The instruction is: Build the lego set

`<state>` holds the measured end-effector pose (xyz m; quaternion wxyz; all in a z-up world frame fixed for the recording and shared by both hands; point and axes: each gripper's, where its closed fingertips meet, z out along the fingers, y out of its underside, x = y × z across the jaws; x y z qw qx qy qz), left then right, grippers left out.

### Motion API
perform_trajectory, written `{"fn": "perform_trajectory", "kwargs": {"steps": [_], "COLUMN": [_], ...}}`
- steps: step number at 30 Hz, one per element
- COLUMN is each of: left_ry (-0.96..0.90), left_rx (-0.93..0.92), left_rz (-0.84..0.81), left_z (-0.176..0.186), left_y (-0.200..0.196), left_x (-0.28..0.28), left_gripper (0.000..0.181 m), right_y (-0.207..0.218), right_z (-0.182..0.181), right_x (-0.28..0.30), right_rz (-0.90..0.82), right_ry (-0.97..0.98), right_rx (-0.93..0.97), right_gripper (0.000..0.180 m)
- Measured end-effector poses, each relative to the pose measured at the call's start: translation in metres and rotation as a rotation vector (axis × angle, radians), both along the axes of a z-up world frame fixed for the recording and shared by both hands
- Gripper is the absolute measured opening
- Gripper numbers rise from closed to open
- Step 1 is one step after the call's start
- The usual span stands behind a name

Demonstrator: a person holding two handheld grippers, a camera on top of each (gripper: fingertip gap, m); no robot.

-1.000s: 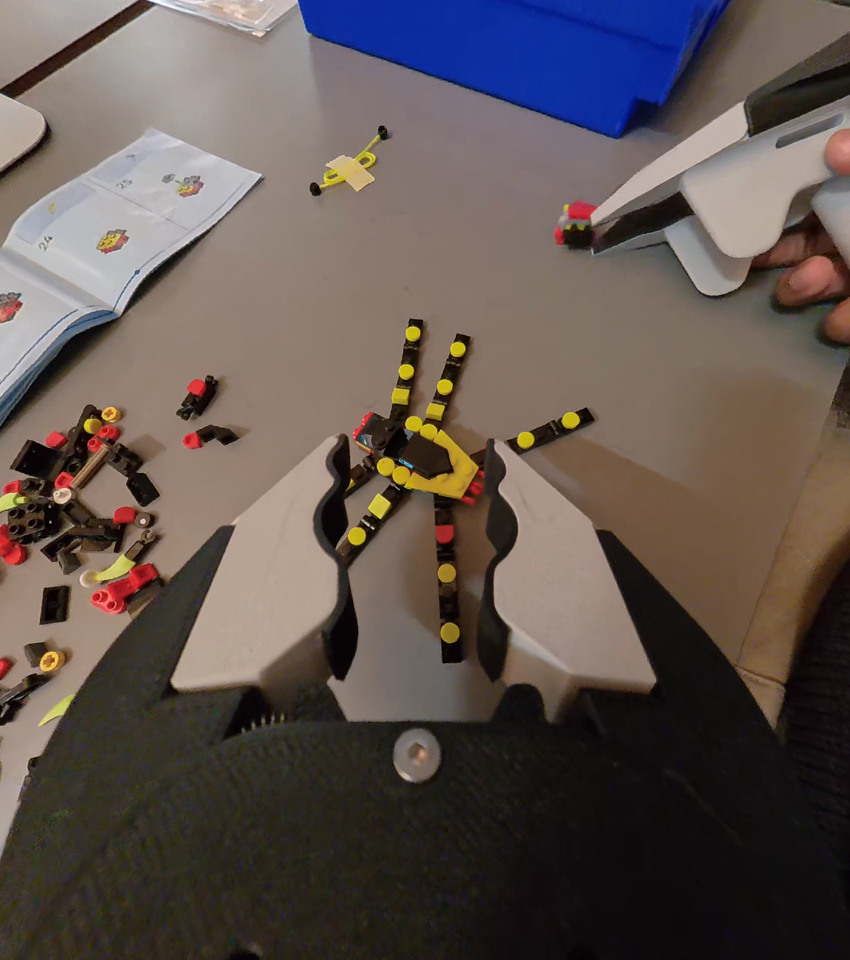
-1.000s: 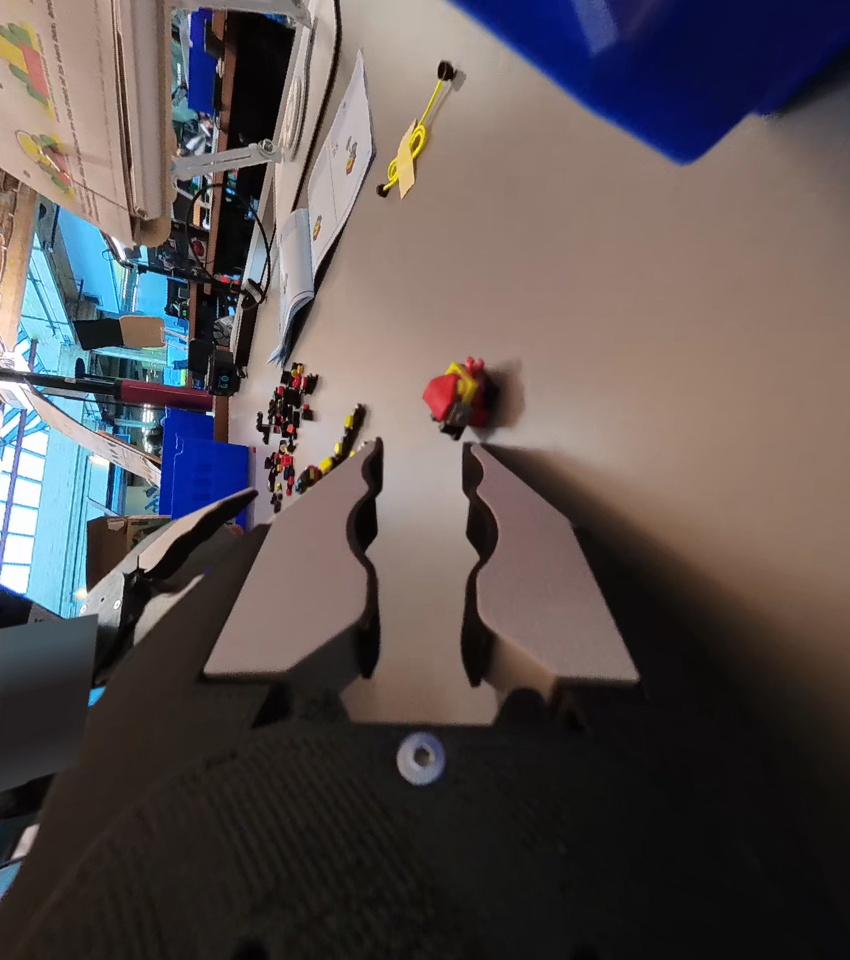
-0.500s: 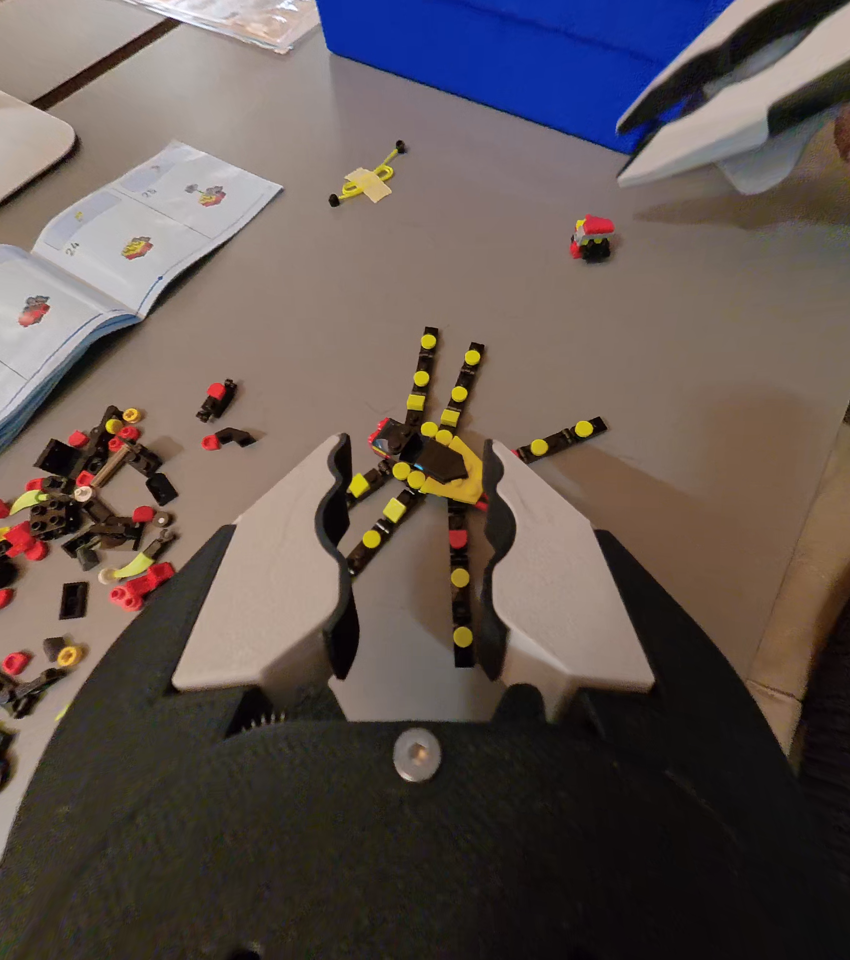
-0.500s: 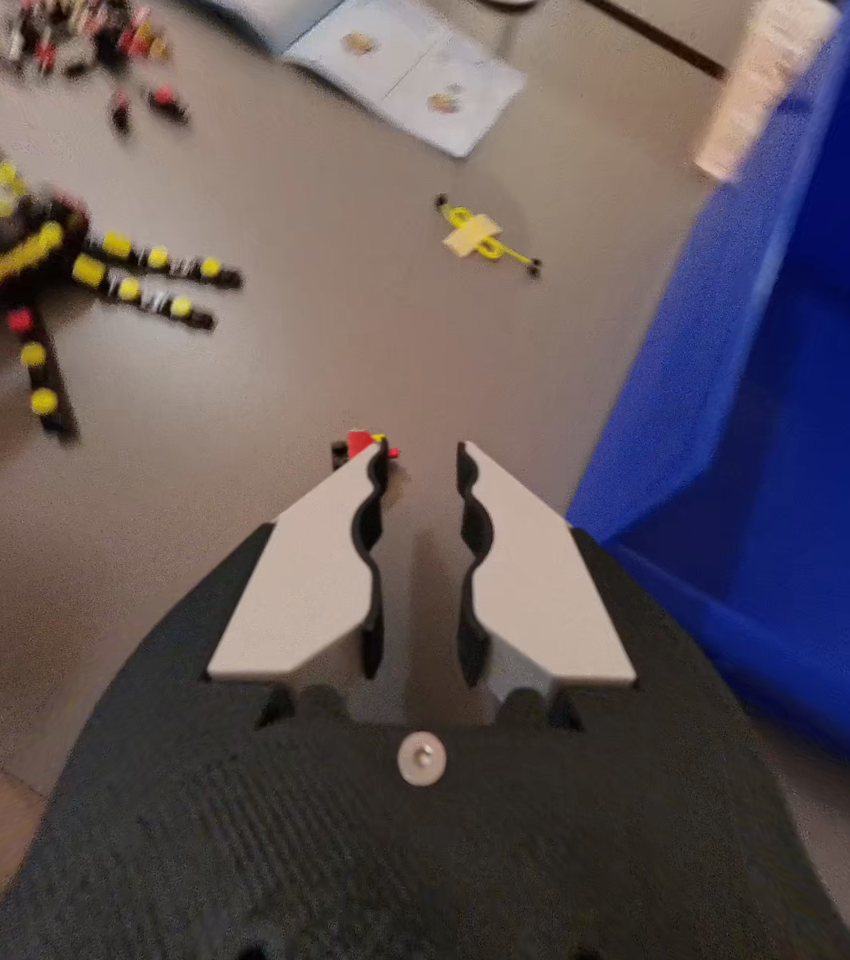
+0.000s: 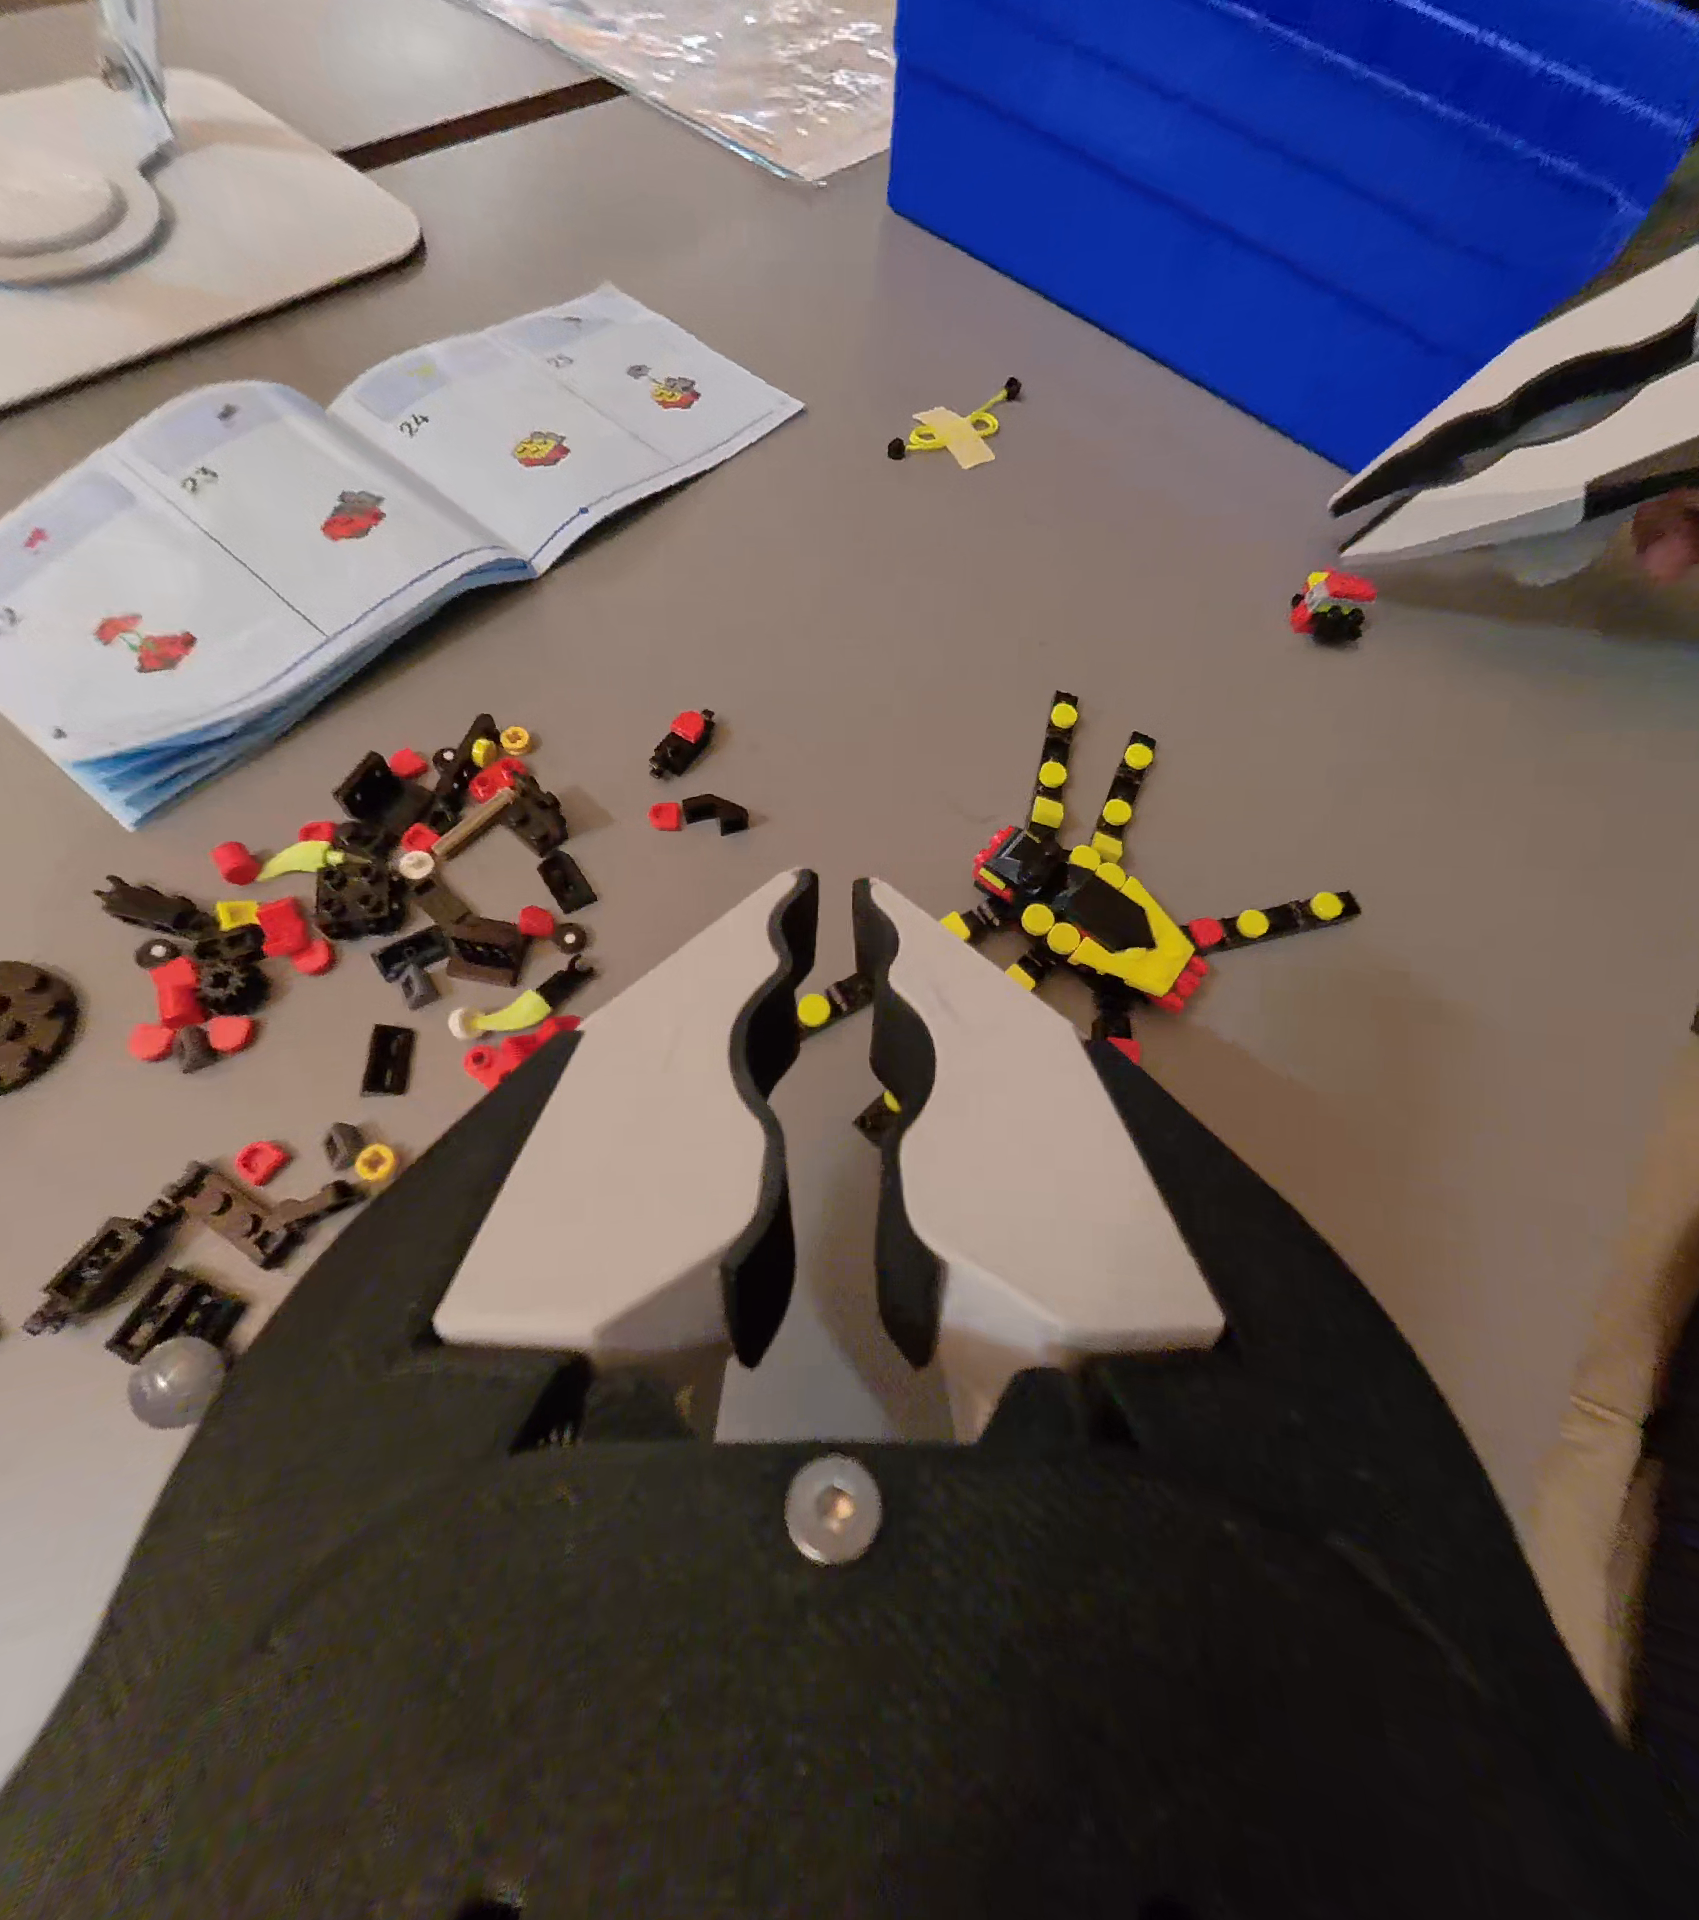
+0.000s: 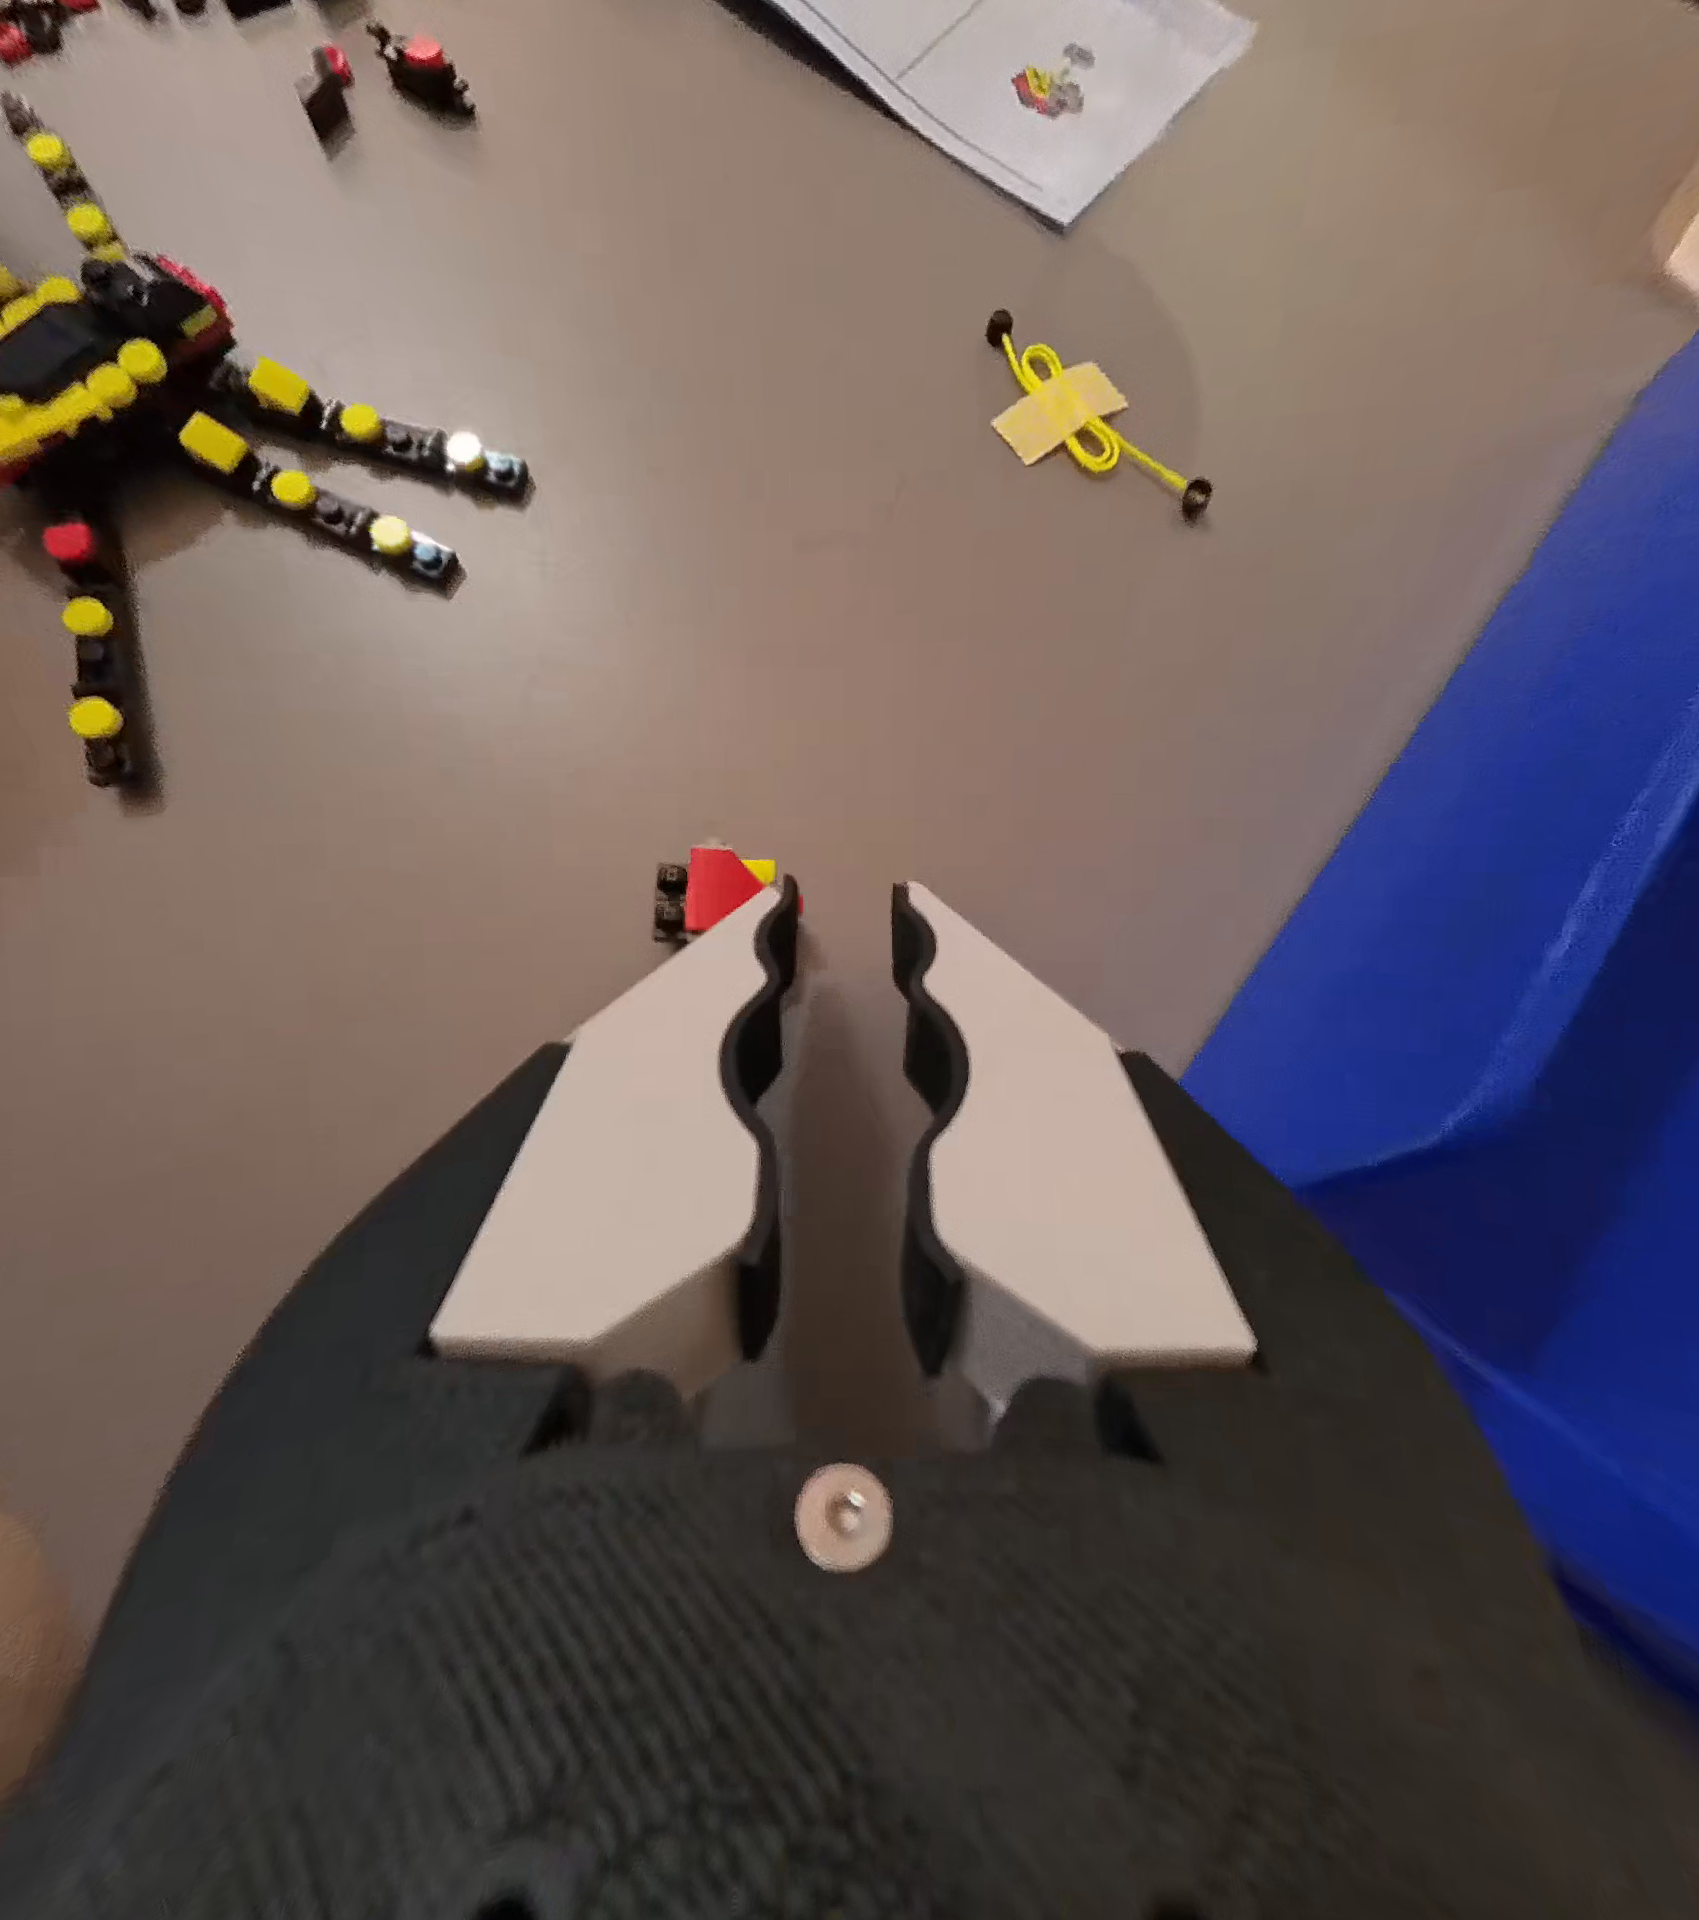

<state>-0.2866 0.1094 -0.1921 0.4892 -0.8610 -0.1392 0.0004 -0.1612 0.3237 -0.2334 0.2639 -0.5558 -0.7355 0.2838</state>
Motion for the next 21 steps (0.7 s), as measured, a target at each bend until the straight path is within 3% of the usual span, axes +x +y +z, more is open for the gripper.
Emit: {"fn": "perform_trajectory", "kwargs": {"steps": [6, 11, 16, 21], "left_ry": [0.034, 0.023, 0.096, 0.065], "left_rx": [-0.048, -0.084, -0.116, -0.131], "left_rz": [0.013, 0.01, 0.083, 0.047], "left_z": [-0.012, -0.025, -0.024, -0.029], "left_y": [-0.005, -0.008, -0.019, -0.03], "left_x": [-0.008, -0.012, -0.033, -0.039], "left_gripper": [0.004, 0.005, 0.005, 0.006], "right_y": [0.0, -0.043, -0.027, -0.02], "right_z": [-0.007, 0.002, 0.033, 0.029], "right_x": [0.01, 0.019, 0.007, 0.003], "right_rz": [-0.081, 0.043, 0.031, -0.014], "right_ry": [-0.055, -0.06, 0.116, 0.116], "right_rx": [-0.116, -0.249, -0.091, -0.152], "right_gripper": [0.015, 0.012, 0.006, 0.023]}}
